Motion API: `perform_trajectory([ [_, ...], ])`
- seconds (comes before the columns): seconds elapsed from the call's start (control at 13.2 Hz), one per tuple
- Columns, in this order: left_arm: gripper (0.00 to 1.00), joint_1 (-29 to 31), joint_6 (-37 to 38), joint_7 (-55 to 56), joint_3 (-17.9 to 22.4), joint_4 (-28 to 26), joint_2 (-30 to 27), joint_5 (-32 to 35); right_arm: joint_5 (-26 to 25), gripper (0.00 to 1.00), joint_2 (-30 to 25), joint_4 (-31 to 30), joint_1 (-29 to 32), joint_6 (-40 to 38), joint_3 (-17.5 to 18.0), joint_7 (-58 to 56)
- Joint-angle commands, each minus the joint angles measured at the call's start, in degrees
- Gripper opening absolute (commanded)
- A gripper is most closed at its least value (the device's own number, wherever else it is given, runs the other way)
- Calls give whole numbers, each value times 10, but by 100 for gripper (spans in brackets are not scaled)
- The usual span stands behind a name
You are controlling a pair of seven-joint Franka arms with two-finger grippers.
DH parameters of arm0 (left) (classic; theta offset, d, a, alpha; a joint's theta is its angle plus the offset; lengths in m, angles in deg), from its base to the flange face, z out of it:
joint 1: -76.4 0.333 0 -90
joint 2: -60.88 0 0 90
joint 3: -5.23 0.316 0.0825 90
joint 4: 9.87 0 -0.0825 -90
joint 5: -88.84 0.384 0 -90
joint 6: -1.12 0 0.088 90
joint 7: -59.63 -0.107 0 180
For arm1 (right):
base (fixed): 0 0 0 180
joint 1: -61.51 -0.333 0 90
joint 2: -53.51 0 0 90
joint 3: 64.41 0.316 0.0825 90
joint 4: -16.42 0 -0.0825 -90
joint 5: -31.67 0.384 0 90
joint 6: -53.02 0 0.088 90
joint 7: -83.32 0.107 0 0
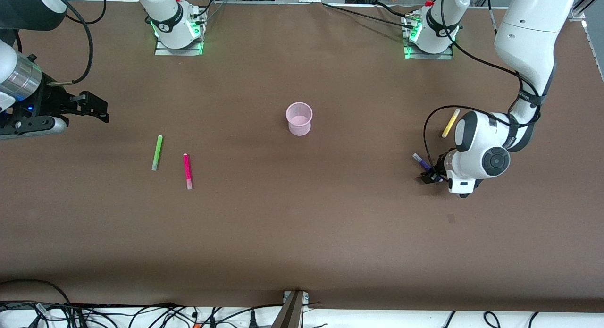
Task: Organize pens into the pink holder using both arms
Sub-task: 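Reach the left gripper down to the purple marker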
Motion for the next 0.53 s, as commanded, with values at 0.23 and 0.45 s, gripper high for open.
perform_trajectory([
  [0.23, 47, 5, -1, -54, 2, 8, 6, -6, 12, 100, -2, -1, 4, -3, 0, -3],
  [0.45, 0, 3, 5, -55, 2, 15, 6, -5, 12, 100, -2, -1, 4, -3, 0, -3],
])
